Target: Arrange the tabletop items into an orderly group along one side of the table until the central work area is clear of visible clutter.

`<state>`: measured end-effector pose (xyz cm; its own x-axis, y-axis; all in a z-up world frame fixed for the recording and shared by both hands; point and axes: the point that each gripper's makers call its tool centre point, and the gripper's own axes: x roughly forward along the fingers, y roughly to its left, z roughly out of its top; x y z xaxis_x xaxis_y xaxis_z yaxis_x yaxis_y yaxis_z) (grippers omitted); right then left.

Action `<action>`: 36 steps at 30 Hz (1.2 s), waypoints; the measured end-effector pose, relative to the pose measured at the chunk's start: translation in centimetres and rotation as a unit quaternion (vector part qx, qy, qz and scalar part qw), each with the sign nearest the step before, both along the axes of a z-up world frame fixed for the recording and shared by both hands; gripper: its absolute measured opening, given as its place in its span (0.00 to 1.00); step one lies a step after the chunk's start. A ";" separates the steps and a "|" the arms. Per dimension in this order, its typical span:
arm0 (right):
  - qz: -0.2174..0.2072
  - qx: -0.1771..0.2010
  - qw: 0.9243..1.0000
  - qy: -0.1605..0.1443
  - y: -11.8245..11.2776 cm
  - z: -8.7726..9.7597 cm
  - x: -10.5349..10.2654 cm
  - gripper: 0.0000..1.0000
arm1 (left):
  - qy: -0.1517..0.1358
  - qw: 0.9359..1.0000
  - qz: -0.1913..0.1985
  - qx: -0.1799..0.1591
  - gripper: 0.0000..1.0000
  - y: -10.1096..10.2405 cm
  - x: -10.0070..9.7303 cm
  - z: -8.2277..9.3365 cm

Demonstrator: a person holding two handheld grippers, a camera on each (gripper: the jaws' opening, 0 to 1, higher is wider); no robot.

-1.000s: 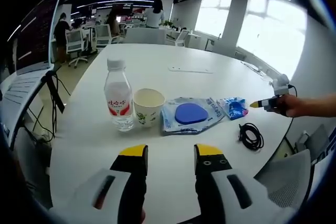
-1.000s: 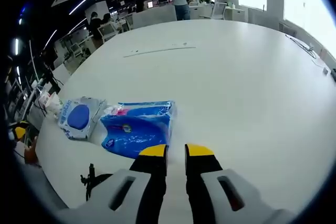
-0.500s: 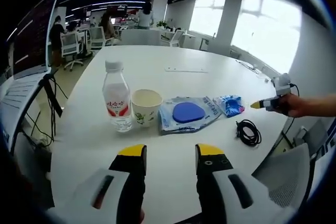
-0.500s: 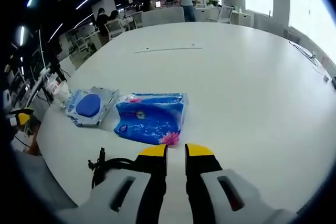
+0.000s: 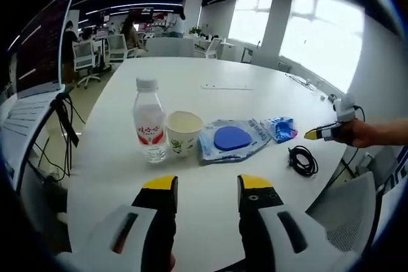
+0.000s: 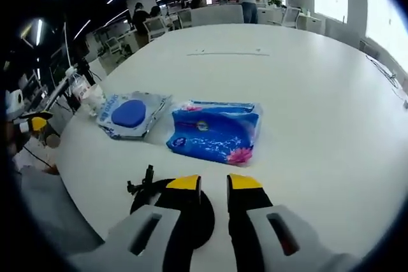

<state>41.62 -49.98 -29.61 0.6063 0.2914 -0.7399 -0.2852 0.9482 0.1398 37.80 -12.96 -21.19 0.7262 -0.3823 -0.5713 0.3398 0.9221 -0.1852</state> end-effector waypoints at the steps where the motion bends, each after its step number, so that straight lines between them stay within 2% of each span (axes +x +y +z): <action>1: 0.009 -0.003 1.000 0.005 0.3 -0.2 -0.4 0.16 | -0.001 1.000 0.000 0.000 0.37 0.1 0.0 0.0; 4: 0.026 -0.012 1.000 0.014 0.9 -0.7 -1.1 0.18 | -0.001 1.000 0.001 0.001 0.37 0.4 0.0 0.0; 5: 0.029 -0.013 0.999 0.016 0.3 -1.0 -1.1 0.18 | -0.001 1.000 0.002 0.000 0.37 0.5 -0.1 0.0; 14: 0.050 -0.030 0.998 0.036 0.2 -2.5 -1.5 0.19 | 0.000 1.000 0.007 -0.002 0.37 1.0 -0.3 -0.1; 21: 0.062 -0.053 0.995 0.050 0.0 -3.7 -1.7 0.11 | -0.002 1.000 0.011 -0.003 0.37 1.4 -0.2 0.1; 22: 0.057 -0.066 0.995 0.048 -0.5 -3.5 -1.7 0.05 | -0.003 1.000 0.011 -0.003 0.37 1.5 -0.3 0.1; 25: 0.057 -0.056 0.995 0.051 -0.2 -3.5 -1.9 0.01 | -0.002 1.000 0.012 -0.003 0.36 1.5 -0.3 0.1; 36: 0.061 -0.052 0.996 0.045 0.3 -3.0 -1.8 0.00 | -0.005 1.000 0.017 -0.004 0.35 1.7 -0.4 0.2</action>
<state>39.85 -49.66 -32.63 0.5013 0.2773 -0.8196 -0.3902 0.9179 0.0719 37.45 -11.27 -20.98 0.7442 -0.3629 -0.5608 0.3109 0.9313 -0.1900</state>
